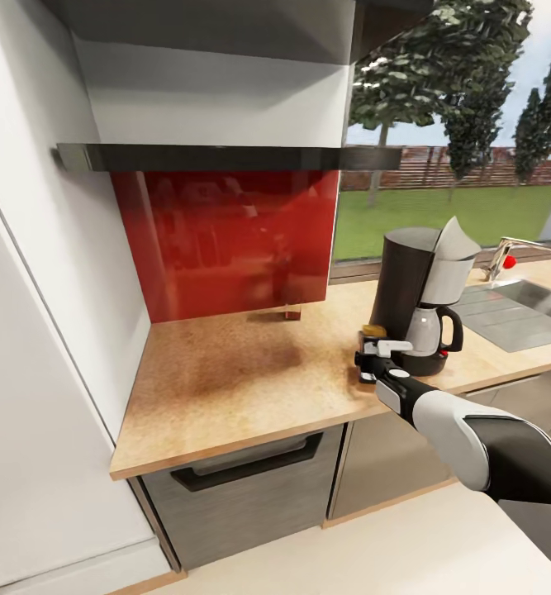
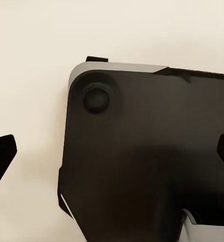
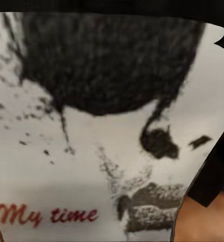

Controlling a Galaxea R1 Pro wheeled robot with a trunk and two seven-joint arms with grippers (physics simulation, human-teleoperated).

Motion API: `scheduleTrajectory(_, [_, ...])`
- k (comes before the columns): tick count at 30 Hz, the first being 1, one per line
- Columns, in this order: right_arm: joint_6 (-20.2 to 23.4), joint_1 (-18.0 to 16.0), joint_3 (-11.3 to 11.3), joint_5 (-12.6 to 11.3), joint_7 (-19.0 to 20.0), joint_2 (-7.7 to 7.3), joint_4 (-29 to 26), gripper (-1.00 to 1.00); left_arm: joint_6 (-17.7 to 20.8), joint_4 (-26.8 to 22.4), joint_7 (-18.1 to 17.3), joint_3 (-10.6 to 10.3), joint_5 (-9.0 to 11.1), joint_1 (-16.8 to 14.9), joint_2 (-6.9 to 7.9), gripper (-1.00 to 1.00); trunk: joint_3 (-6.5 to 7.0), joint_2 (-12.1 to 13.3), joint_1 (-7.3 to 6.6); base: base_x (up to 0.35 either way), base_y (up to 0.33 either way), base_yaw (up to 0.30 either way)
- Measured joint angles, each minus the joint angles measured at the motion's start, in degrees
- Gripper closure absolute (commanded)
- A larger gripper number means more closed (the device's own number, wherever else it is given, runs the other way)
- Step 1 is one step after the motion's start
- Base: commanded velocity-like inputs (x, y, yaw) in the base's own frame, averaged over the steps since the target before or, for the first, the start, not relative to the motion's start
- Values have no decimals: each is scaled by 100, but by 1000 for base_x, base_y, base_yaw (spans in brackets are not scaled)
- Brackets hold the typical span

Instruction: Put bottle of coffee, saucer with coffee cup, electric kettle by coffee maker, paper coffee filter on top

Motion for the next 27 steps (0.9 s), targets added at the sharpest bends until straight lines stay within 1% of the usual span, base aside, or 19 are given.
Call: scheduleTrajectory(27, [0, 0, 1, 0, 0, 0, -2, -100, 0, 1, 0, 0, 0, 0, -4, -100, 0, 0, 1, -5, 0, 0])
